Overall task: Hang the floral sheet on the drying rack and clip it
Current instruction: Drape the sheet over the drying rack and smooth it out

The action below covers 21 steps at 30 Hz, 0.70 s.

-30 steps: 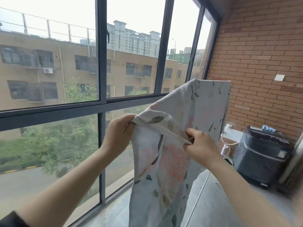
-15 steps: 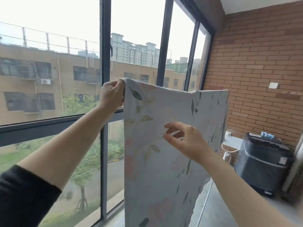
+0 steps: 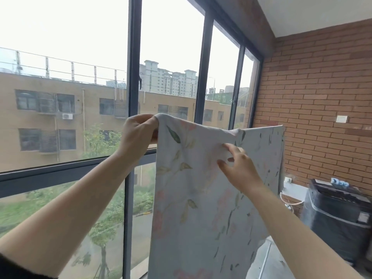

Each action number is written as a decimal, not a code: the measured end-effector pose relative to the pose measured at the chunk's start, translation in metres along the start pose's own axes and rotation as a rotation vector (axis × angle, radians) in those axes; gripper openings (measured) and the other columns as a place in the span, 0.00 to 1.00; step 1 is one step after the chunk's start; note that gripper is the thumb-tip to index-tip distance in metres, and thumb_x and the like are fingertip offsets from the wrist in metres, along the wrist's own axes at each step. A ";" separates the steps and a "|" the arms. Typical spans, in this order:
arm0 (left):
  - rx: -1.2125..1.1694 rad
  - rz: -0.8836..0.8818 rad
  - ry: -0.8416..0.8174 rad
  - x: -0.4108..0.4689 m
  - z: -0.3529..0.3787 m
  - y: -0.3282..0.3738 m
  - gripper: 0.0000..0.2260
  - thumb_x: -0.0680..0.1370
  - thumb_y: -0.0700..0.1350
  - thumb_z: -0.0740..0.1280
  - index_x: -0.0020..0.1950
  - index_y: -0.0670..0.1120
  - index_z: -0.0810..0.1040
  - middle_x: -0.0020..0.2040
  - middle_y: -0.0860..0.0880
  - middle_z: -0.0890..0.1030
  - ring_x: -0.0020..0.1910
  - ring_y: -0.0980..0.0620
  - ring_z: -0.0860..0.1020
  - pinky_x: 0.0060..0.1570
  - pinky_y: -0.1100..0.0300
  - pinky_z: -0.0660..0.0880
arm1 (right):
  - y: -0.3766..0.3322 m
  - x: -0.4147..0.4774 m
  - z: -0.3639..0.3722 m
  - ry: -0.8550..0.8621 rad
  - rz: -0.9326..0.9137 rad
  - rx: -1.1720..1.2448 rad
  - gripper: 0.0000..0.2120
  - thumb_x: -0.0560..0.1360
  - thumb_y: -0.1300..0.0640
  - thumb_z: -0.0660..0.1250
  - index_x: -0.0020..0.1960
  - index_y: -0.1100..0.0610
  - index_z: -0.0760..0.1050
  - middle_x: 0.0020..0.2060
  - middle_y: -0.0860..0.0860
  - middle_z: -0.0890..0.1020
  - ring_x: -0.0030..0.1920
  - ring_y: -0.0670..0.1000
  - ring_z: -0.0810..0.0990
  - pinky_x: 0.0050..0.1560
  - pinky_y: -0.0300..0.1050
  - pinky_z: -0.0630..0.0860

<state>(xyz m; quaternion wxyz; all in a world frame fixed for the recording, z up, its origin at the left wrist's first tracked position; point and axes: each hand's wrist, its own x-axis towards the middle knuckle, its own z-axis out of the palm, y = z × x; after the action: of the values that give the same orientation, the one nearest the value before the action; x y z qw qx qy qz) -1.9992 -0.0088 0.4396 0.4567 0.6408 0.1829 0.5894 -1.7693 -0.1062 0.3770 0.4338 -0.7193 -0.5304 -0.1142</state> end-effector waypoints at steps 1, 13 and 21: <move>-0.023 -0.020 -0.022 -0.003 0.004 0.004 0.10 0.79 0.37 0.61 0.44 0.41 0.82 0.33 0.47 0.80 0.27 0.57 0.79 0.29 0.64 0.77 | 0.002 0.006 -0.004 -0.006 -0.007 -0.003 0.26 0.76 0.53 0.66 0.72 0.51 0.64 0.67 0.53 0.69 0.58 0.52 0.76 0.58 0.47 0.73; -0.047 -0.049 -0.055 -0.037 0.000 0.015 0.13 0.80 0.37 0.58 0.46 0.39 0.82 0.36 0.45 0.83 0.35 0.50 0.81 0.37 0.58 0.81 | 0.016 0.055 0.003 -0.132 -0.058 -0.122 0.35 0.75 0.43 0.65 0.77 0.51 0.55 0.77 0.51 0.51 0.75 0.56 0.55 0.72 0.52 0.59; -0.131 -0.213 -0.122 -0.049 0.006 -0.006 0.13 0.80 0.42 0.59 0.50 0.31 0.76 0.42 0.39 0.82 0.38 0.45 0.81 0.37 0.58 0.81 | 0.025 0.058 0.003 -0.152 -0.049 -0.173 0.34 0.76 0.44 0.64 0.77 0.51 0.55 0.78 0.53 0.48 0.75 0.59 0.54 0.72 0.53 0.57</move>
<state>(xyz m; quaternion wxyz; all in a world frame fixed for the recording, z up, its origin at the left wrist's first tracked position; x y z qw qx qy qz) -2.0039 -0.0457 0.4066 0.5678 0.6211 0.1830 0.5083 -1.7245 -0.0674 0.3987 0.3257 -0.7474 -0.5675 -0.1152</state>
